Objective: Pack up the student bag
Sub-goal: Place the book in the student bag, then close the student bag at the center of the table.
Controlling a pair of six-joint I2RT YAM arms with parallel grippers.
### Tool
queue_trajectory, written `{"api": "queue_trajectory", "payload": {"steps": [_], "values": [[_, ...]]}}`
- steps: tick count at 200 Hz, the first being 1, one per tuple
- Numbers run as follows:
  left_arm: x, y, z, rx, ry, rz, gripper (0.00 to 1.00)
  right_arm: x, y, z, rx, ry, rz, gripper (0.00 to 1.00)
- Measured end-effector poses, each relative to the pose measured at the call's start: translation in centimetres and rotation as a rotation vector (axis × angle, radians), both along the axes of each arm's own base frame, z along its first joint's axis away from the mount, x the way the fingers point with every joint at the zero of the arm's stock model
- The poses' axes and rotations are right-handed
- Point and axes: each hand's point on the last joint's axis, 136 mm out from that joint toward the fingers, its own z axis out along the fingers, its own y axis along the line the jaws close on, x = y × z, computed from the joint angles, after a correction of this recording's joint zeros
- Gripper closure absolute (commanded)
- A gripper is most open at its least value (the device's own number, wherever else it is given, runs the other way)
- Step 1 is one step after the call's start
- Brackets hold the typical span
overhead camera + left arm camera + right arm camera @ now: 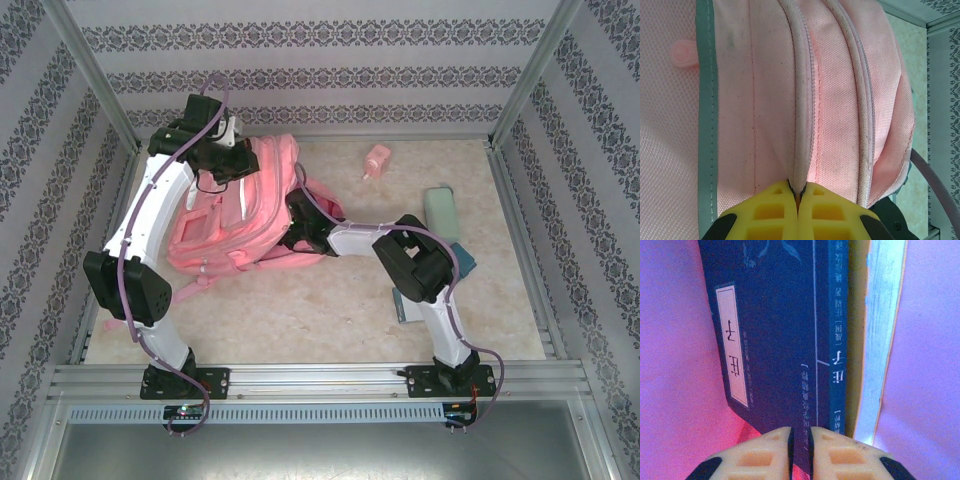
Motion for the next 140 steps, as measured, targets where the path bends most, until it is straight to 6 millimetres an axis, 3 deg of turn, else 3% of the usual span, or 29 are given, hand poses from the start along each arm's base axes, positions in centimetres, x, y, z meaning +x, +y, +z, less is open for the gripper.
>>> {"api": "queue_trajectory", "payload": {"steps": [20, 47, 85, 116, 125, 140], "values": [[0.1, -0.4, -0.5, -0.017, 0.005, -0.005, 1.0, -0.7, -2.2, -0.5, -0.029, 0.005, -0.019, 0.66], [0.1, -1.6, -1.1, -0.03, 0.008, -0.021, 1.0, -0.6, -7.6, -0.2, -0.087, -0.01, -0.089, 0.65], [0.1, -4.8, -2.7, -0.037, 0.016, -0.077, 1.0, 0.9, -15.6, 3.3, -0.127, -0.088, -0.219, 0.64], [0.0, -7.9, -5.6, -0.017, 0.062, -0.135, 1.0, 0.4, -20.1, 5.5, -0.179, -0.141, -0.289, 0.63], [-0.1, -8.6, -6.4, -0.011, 0.079, -0.148, 0.88, 0.3, -21.2, 6.0, -0.197, -0.156, -0.309, 0.61], [-0.4, -9.5, -7.2, -0.008, 0.096, -0.167, 0.58, 0.1, -22.6, 6.9, -0.229, -0.18, -0.329, 0.6]]}}
